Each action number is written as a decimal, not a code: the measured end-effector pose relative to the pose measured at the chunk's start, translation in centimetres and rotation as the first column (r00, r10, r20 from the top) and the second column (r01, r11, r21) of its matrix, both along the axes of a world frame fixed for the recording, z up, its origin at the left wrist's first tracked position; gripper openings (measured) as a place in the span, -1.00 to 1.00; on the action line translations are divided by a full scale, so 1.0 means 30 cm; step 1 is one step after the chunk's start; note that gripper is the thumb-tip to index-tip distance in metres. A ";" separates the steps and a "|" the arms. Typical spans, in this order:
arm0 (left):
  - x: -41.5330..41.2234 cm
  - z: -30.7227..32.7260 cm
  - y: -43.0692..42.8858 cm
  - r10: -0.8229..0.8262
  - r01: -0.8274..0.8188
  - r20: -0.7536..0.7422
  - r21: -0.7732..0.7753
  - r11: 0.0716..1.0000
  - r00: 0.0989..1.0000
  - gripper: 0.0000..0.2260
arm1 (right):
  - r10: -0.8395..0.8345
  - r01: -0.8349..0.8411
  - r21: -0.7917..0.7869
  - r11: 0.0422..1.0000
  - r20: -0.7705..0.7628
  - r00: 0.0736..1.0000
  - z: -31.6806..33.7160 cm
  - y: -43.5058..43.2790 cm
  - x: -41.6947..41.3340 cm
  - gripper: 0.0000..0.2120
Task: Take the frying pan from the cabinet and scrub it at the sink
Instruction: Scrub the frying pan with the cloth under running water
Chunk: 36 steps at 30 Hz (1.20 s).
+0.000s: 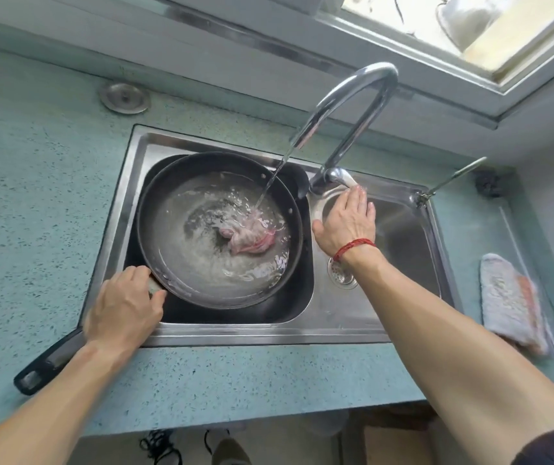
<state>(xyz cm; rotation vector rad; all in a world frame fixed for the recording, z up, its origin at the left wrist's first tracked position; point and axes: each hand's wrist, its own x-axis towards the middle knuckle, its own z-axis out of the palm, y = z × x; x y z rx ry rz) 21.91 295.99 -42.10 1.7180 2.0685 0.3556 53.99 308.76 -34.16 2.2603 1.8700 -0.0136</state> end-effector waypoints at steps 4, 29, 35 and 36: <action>0.006 -0.003 0.001 0.006 -0.006 -0.016 0.004 1.000 1.000 -0.87 | 0.026 -0.026 -0.019 0.999 0.003 1.000 -0.003 0.002 0.013 -0.19; 0.014 -0.003 -0.007 0.022 -0.020 -0.039 0.058 0.998 0.999 -0.87 | 0.423 -0.472 -0.235 0.850 -0.233 0.876 -0.313 0.033 -0.330 -0.52; 0.010 -0.001 -0.007 -0.007 0.012 -0.057 0.083 0.996 0.998 -0.81 | 0.420 -0.479 -0.284 0.830 -0.245 0.874 -0.304 0.031 -0.331 -0.74; 0.010 0.000 -0.007 -0.007 0.011 -0.055 0.081 0.997 0.998 -0.81 | 0.429 -0.488 -0.281 0.826 -0.249 0.869 -0.295 0.023 -0.332 -0.76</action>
